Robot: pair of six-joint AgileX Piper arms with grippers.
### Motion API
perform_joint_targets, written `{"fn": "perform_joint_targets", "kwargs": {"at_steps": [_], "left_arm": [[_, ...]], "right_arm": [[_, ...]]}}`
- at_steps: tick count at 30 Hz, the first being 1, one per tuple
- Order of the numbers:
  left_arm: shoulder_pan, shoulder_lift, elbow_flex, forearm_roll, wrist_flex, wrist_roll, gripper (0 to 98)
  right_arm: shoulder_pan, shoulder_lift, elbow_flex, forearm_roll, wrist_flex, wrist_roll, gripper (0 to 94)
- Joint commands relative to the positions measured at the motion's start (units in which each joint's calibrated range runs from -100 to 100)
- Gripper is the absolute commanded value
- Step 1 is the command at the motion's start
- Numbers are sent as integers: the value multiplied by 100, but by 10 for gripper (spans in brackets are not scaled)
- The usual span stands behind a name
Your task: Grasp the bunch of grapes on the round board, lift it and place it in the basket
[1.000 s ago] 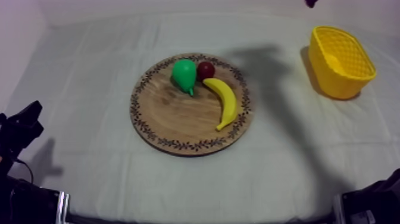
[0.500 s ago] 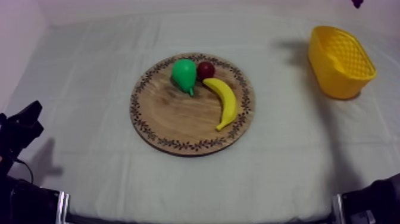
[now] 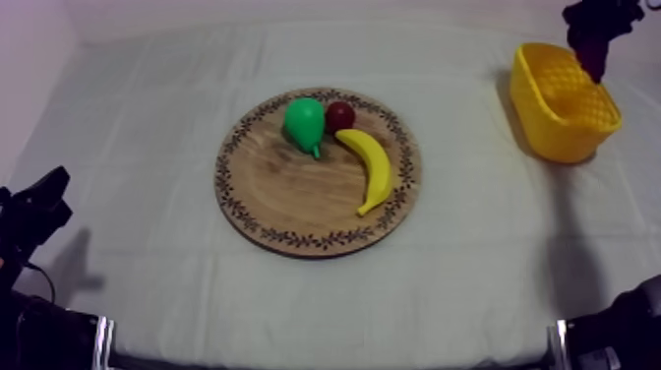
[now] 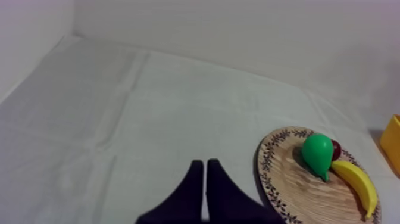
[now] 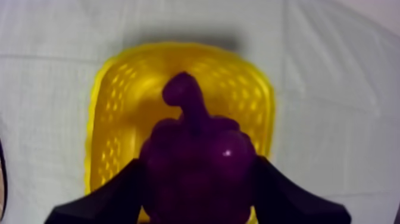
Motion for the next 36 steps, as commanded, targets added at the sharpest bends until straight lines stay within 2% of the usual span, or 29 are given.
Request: {"fn": "perform_joint_targets", "kwargs": {"at_steps": [1,4,12,16,24,31,36], "left_arm": [[0,0,-2,-4,-5,-1,1],[0,0,-2,-4,-5,-1,1],[0,0,-2,-4,-5,-1,1],[0,0,-2,-4,-5,-1,1],[0,0,-2,-4,-5,-1,1],[0,0,-2,-4,-5,-1,1],[0,0,-2,-4,-5,-1,1]], "right_arm": [[5,260,28,-39,30,11,316],[21,587,23,-75,88,40,344],[74,1150,-35,-123,208,78,615],[80,1134,-52,-130,197,47,678],[-9,184,317,-75,-218,-1,674],[-73,-1307,1071,52,-1057,-242,592],[-12,-2428,1779,30,-1568,-272,552]]}}
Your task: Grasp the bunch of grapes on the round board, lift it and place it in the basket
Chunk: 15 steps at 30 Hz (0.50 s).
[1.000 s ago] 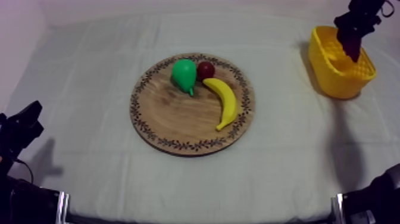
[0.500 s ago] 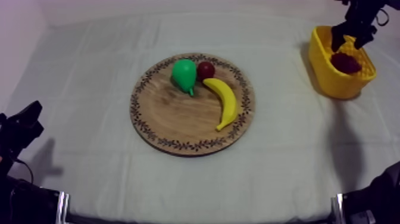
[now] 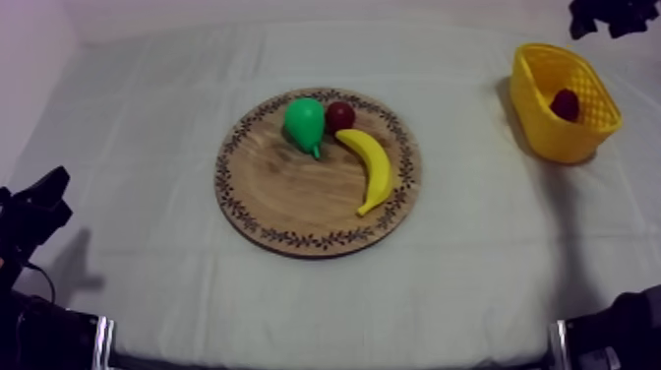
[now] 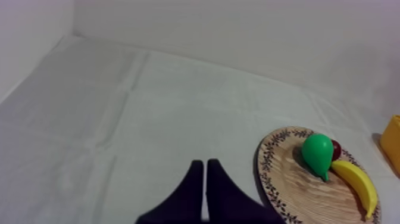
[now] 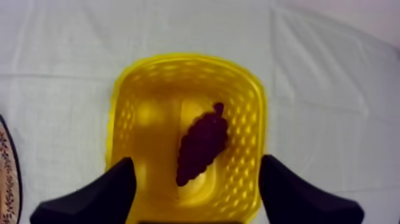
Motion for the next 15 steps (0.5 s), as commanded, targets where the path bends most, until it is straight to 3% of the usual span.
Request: {"fn": "perform_joint_targets", "kwargs": {"at_steps": [1,15], "left_arm": [[0,0,-2,-4,-5,-1,1],[0,0,-2,-4,-5,-1,1]], "right_arm": [[23,-914,463,-20,-295,8,547],[9,-3872,3507,-41,-1784,91,457]]}}
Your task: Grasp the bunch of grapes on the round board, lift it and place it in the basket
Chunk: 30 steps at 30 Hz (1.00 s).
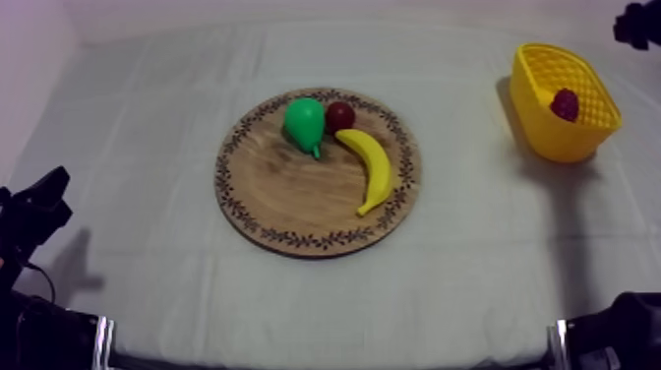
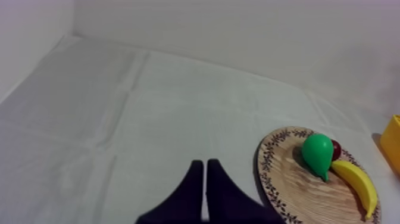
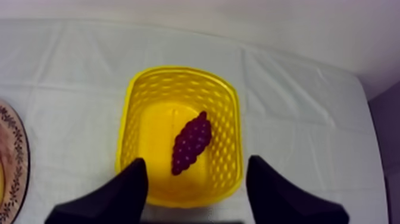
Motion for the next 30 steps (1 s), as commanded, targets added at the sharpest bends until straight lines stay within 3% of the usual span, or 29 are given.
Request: {"fn": "perform_joint_targets", "kwargs": {"at_steps": [1,9,17,24,30], "left_arm": [[0,0,-2,-4,-5,-1,1],[0,0,-2,-4,-5,-1,1],[0,0,-2,-4,-5,-1,1],[0,0,-2,-4,-5,-1,1],[0,0,-2,-4,-5,-1,1]], "right_arm": [[-26,-842,878,8,-260,-9,453],[-155,-2464,2897,9,-1660,-247,417],[-363,-3942,4352,-58,-2149,-310,327],[-455,-5095,5483,63,-2531,-515,76],[-455,-5832,6297,33,-2788,-580,12]]}}
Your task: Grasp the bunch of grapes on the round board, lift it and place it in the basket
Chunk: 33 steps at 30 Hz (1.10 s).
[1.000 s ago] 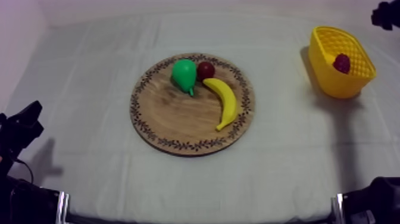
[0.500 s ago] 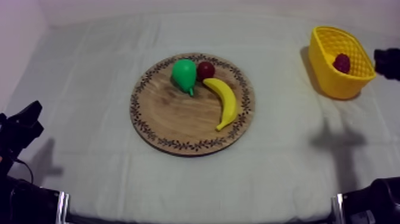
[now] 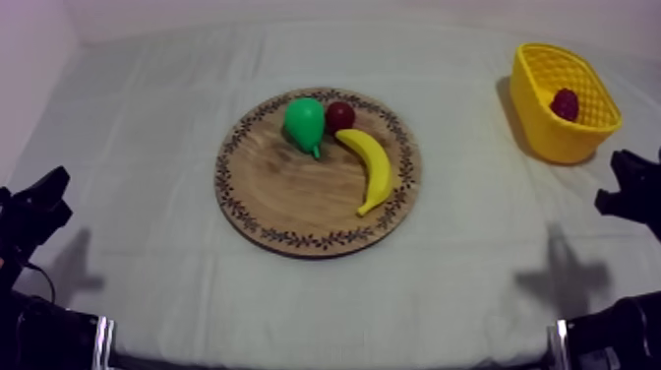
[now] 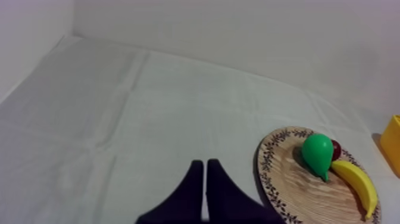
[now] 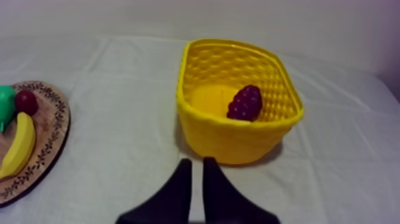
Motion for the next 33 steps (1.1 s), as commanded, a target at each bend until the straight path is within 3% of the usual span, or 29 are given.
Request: {"fn": "perform_joint_targets", "kwargs": {"at_steps": [1,15,27,33], "left_arm": [[0,0,-2,-4,-5,-1,1],[0,0,-2,-4,-5,-2,1],[0,0,-2,-4,-5,-1,1],[0,0,-2,-4,-5,-1,1]], "right_arm": [[14,-325,361,-54,-32,5,9],[88,-938,535,-213,646,-475,34],[81,-946,558,-228,737,614,3],[80,-946,558,-228,739,779,2]]}}
